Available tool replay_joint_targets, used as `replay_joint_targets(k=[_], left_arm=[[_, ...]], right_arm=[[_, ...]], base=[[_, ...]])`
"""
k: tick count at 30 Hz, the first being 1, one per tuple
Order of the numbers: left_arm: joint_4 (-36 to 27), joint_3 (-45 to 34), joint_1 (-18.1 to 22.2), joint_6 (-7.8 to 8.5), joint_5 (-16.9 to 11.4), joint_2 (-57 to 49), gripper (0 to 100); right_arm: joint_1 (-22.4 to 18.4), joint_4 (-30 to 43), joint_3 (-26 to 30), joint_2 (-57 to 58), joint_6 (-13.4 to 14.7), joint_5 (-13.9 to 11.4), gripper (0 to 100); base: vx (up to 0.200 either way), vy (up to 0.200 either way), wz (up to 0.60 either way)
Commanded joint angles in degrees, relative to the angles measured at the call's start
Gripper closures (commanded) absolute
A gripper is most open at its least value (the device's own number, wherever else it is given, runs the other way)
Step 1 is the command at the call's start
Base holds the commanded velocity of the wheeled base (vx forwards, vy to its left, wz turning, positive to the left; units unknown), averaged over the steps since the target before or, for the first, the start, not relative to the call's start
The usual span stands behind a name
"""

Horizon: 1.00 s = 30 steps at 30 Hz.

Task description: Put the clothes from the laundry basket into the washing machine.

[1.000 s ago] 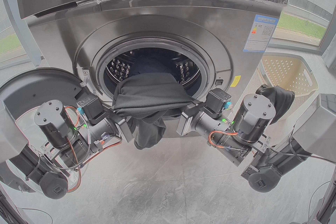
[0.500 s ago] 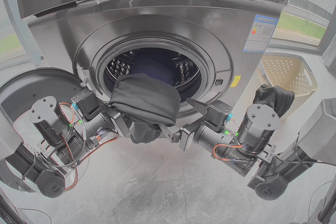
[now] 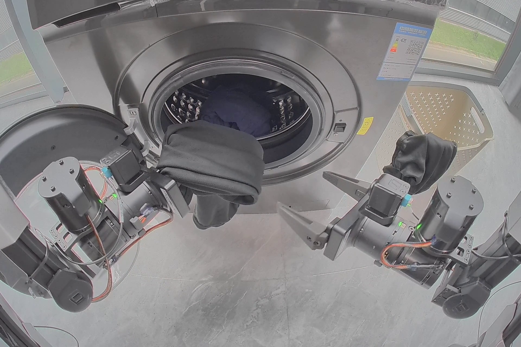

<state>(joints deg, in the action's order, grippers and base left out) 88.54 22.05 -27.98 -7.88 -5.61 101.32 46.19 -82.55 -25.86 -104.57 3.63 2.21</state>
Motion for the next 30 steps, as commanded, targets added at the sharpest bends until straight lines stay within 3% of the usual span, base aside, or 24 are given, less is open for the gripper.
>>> replay_joint_targets(k=[1,5,21,30], left_arm=[[0.05,-1.57,0.82,-0.47,0.07,-0.42,100],[0.05,-2.37,2.05,-0.47,-0.19,-0.68,100],[0.05,-3.6,3.98,0.05,-0.81,-0.59,100],[0.05,-3.86,1.79,0.23,-0.72,0.46,100]], right_arm=[[-5.41,-0.77,1.42,-2.57,-0.29,-0.36,0],[-6.46,-4.19,1.33,-3.97,-0.21,-0.27,0],[-8.75,-4.28,-0.07,-2.83,0.06,0.34,0],[-8.66,-4.19,0.63,-2.48,0.06,0.34,0]], base=[[0.0,0.0,0.0],[0.0,0.0,0.0],[0.0,0.0,0.0],[0.2,0.0,0.0]])
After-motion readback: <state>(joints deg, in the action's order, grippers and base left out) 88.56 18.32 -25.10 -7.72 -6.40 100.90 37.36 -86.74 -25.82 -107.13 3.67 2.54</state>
